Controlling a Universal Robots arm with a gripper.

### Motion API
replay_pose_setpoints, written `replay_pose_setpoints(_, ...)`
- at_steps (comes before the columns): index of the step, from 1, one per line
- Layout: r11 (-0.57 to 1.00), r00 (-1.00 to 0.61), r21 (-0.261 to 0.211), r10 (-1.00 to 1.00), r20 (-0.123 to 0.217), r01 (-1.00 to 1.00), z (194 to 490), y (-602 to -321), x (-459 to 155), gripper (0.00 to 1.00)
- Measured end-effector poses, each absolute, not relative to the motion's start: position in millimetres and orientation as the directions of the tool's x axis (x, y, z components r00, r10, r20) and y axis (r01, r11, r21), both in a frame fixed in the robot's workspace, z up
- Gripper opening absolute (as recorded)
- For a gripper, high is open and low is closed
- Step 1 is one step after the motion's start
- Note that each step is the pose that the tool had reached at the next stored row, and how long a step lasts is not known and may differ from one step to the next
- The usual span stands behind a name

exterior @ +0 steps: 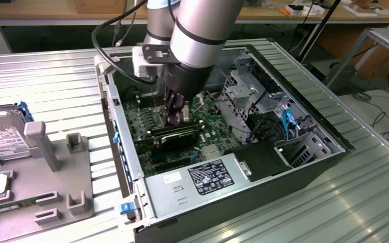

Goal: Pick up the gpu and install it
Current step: 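Press down on the gpu until it lock into place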

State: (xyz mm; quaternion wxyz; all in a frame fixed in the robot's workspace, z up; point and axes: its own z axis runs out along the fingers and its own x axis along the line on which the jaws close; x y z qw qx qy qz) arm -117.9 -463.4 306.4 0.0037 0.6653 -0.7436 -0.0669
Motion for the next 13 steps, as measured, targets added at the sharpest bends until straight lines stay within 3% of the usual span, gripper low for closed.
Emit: replay_pose_setpoints(13, 0.117, -0.125, 0.100, -0.989, -0.082, -0.988, 278.7, -470.1, -106.4, 0.11)
